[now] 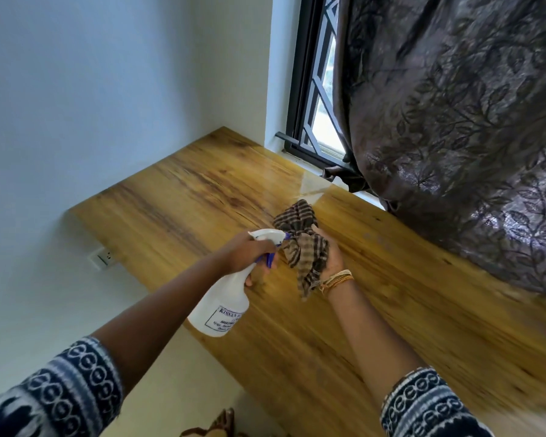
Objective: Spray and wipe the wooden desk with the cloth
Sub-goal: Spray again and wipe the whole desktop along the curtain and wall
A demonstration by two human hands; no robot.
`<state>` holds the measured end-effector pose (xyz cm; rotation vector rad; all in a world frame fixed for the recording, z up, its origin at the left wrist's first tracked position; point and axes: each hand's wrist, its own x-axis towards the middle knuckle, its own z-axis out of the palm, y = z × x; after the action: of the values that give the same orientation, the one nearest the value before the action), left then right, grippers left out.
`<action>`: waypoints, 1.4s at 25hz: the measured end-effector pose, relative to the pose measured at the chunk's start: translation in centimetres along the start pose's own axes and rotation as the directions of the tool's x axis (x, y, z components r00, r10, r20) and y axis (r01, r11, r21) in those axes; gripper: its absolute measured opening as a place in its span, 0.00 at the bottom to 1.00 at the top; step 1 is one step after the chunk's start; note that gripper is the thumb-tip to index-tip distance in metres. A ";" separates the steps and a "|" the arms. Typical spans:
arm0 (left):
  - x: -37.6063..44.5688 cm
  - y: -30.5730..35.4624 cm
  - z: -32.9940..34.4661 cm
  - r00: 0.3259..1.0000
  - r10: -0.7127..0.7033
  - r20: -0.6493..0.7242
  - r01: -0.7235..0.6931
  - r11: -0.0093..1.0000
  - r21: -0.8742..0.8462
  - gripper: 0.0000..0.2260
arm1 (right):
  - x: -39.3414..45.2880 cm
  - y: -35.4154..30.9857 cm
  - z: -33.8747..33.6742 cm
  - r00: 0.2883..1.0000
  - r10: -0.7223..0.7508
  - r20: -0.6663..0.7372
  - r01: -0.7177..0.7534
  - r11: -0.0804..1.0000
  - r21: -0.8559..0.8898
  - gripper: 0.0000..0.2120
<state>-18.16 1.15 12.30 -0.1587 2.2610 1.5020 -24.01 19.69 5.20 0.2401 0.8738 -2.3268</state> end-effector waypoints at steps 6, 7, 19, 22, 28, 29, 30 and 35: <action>0.5 -0.3 -0.7 0.993 0.093 -0.079 -0.079 0.984 0.156 0.11 | 0.4 -0.5 0.9 0.999 -0.029 0.037 0.028 0.999 0.028 0.31; 0.7 -0.2 -1.0 0.990 0.100 -0.097 -0.087 0.987 0.136 0.10 | 0.3 -0.5 1.0 0.999 -0.027 0.037 0.027 0.999 0.018 0.29; 1.4 -0.8 -1.6 0.982 0.166 -0.092 -0.157 0.983 0.095 0.07 | 0.3 -0.3 1.4 0.998 -0.003 -0.067 0.000 0.999 -0.046 0.18; 1.7 -1.1 -2.3 0.984 0.141 -0.107 -0.132 0.987 0.091 0.03 | 0.8 -0.2 1.4 0.999 0.006 -0.049 -0.009 0.999 -0.045 0.24; 2.5 -1.6 -3.5 0.973 0.216 -0.081 -0.199 0.963 0.183 0.10 | 2.1 -0.3 2.1 0.999 -0.017 -0.034 0.014 0.997 -0.079 0.20; 2.6 -1.5 -3.9 0.973 0.216 -0.084 -0.200 0.965 0.167 0.09 | 2.4 -0.3 2.2 0.999 -0.017 -0.046 0.014 0.997 -0.072 0.19; 3.0 -1.7 -4.5 0.970 0.221 -0.098 -0.206 0.968 0.143 0.09 | 2.6 -0.3 2.3 0.998 -0.018 -0.061 0.014 0.998 -0.059 0.19; 5.8 -1.6 -9.8 0.950 0.237 -0.205 -0.248 0.968 -0.029 0.16 | 3.4 -0.5 2.6 0.993 0.011 -0.121 -0.009 1.000 0.017 0.20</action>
<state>-25.65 -7.56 11.80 -0.0503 2.4736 1.7440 -26.88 16.57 6.20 0.3955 0.9095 -2.3308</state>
